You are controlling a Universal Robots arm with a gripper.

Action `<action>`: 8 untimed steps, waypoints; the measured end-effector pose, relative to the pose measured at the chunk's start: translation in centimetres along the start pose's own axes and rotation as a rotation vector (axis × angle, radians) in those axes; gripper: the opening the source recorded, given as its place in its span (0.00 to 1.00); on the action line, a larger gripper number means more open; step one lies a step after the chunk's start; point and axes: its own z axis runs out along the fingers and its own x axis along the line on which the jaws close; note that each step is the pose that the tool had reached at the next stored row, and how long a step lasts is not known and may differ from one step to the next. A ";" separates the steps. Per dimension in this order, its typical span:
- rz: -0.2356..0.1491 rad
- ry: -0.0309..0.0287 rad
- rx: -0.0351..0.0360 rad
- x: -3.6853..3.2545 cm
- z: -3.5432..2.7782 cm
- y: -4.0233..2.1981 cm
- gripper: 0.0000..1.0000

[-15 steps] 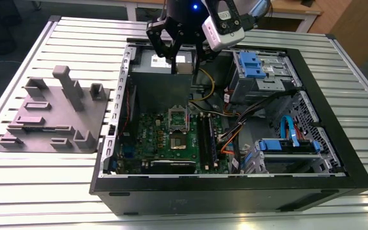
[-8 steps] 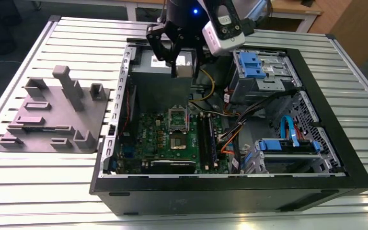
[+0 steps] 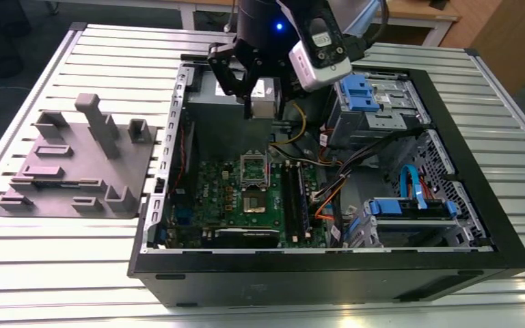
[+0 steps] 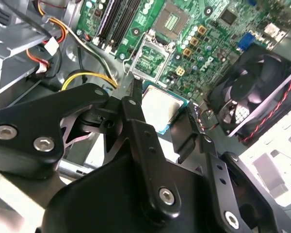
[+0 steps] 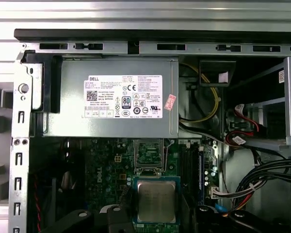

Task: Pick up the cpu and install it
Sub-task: 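Place the cpu into insertion slot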

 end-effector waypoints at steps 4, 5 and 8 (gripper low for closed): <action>0.000 0.0000 0.0000 -0.01 0.20 -0.73 0.47; 0.001 0.0000 0.0000 -0.01 0.27 -0.88 0.47; 0.002 0.0000 -0.0013 -0.02 0.50 -1.21 0.47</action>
